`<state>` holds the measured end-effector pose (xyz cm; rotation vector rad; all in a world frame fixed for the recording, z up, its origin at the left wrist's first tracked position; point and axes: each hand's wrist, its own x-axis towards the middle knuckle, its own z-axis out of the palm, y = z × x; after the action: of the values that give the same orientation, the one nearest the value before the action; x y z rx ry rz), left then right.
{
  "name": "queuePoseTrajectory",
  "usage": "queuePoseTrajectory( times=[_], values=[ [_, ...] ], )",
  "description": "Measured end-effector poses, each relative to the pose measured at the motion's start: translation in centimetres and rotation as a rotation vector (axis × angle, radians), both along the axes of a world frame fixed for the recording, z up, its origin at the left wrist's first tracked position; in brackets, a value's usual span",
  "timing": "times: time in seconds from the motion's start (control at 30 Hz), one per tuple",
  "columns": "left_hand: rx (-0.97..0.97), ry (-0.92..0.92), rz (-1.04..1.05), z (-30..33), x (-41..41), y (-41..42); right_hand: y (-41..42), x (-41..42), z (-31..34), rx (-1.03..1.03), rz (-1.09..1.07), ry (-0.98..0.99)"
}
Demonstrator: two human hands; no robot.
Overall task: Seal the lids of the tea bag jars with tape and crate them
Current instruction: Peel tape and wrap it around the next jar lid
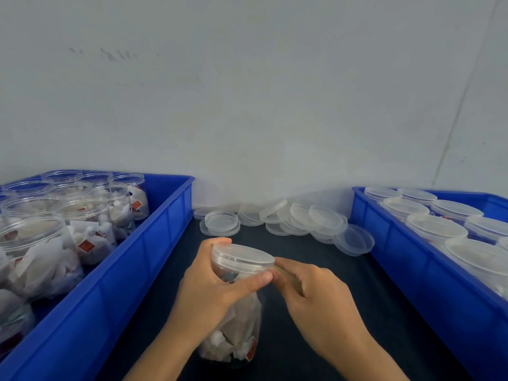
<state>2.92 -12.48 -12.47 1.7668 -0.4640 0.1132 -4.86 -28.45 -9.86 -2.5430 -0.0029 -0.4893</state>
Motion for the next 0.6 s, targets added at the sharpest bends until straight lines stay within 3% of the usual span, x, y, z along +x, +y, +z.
queuePoseTrajectory(
  times=[0.13,0.27,0.5,0.6],
  values=[
    [0.003,-0.075,0.076,-0.2,0.0,-0.3,-0.2,0.4,-0.1,0.083,-0.017,0.115],
    [0.159,-0.25,0.122,0.0,-0.4,0.1,-1.1,0.8,0.0,0.175,0.005,0.328],
    [0.265,-0.369,0.103,0.2,-1.3,0.0,-1.6,0.9,-0.7,0.132,-0.059,0.416],
    [0.258,-0.371,0.107,0.1,-1.1,0.0,-1.7,1.3,-0.9,0.28,0.028,0.409]
  ],
)
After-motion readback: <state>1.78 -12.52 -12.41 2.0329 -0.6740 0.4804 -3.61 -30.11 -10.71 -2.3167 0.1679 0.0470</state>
